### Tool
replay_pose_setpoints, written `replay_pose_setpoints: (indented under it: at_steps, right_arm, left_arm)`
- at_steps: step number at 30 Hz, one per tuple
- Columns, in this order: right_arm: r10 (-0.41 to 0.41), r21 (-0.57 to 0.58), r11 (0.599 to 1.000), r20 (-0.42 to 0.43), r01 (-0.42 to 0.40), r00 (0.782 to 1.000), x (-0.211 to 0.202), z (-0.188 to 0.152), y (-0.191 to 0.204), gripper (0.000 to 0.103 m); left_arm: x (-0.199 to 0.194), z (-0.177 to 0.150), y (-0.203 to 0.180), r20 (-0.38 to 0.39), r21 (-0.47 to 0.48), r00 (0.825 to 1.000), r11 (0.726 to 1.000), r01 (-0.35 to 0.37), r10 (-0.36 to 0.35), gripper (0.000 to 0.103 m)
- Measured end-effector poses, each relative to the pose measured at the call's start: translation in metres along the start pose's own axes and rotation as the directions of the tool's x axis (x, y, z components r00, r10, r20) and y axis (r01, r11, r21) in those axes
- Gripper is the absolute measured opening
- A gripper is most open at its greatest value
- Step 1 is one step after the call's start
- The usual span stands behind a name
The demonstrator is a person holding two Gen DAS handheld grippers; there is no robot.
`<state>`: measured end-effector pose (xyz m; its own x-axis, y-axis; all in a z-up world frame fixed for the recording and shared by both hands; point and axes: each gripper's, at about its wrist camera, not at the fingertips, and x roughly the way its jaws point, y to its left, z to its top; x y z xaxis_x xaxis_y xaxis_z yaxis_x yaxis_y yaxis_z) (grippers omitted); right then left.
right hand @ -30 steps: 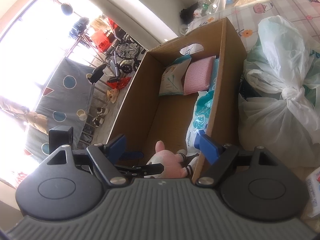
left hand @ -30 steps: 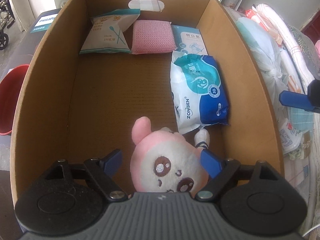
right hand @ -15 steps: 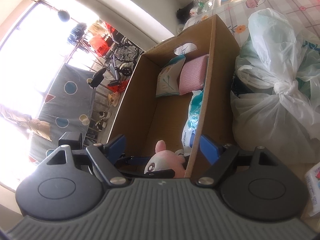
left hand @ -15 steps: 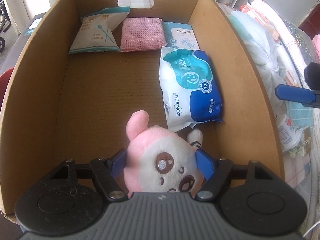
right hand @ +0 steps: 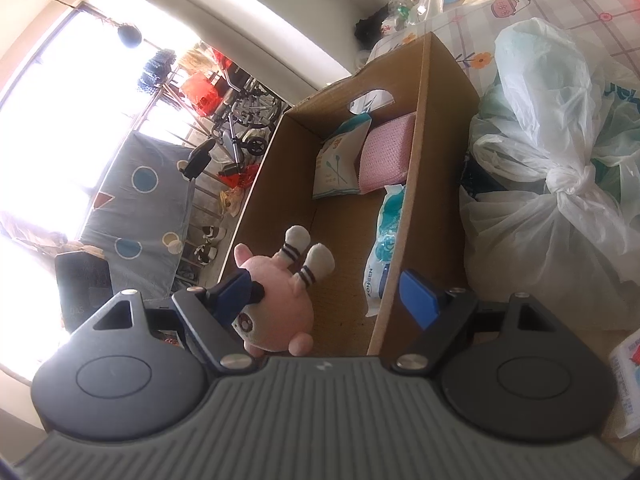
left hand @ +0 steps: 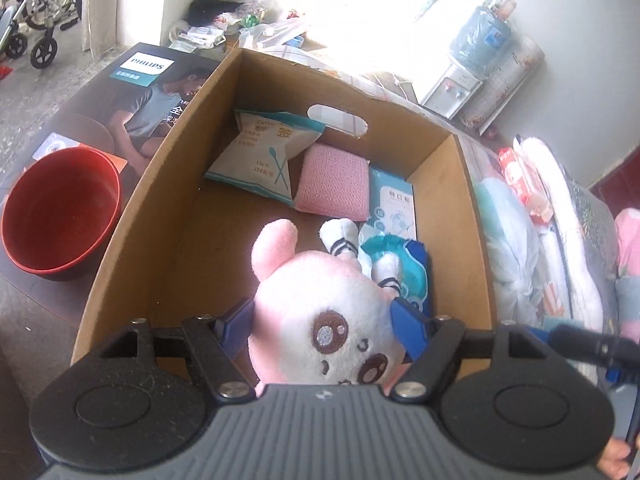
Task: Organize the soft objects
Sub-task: 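Withdraw the right tool from the box back toward the pile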
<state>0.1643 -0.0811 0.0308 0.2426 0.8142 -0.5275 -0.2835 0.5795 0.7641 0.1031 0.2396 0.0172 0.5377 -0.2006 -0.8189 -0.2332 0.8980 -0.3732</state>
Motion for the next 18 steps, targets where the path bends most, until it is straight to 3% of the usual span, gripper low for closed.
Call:
replay_pose_setpoints:
  at_steps: [3, 9, 14, 18]
  right_arm:
    - [0.004, 0.005, 1.000, 0.005, -0.004, 1.000, -0.003, -0.002, 0.000, 0.082]
    - [-0.010, 0.013, 1.000, 0.024, 0.010, 1.000, -0.013, -0.002, -0.005, 0.082]
    - [-0.016, 0.026, 1.000, 0.037, 0.015, 0.999, -0.017, -0.001, -0.011, 0.082]
    - [-0.018, 0.033, 0.999, 0.038, 0.017, 0.999, -0.016, -0.004, -0.015, 0.083]
  left_arm:
    - [0.029, 0.016, 0.011, -0.030, -0.129, 0.998, 0.991, 0.044, -0.048, 0.075]
    - [0.074, 0.028, 0.023, -0.046, -0.296, 0.999, 0.955, -0.001, -0.013, 0.075]
    - [0.088, 0.026, 0.026, -0.083, -0.330, 0.996, 0.942, -0.066, 0.041, 0.077]
    - [0.087, 0.027, 0.031, -0.092, -0.339, 0.995, 0.938, -0.076, 0.047, 0.083]
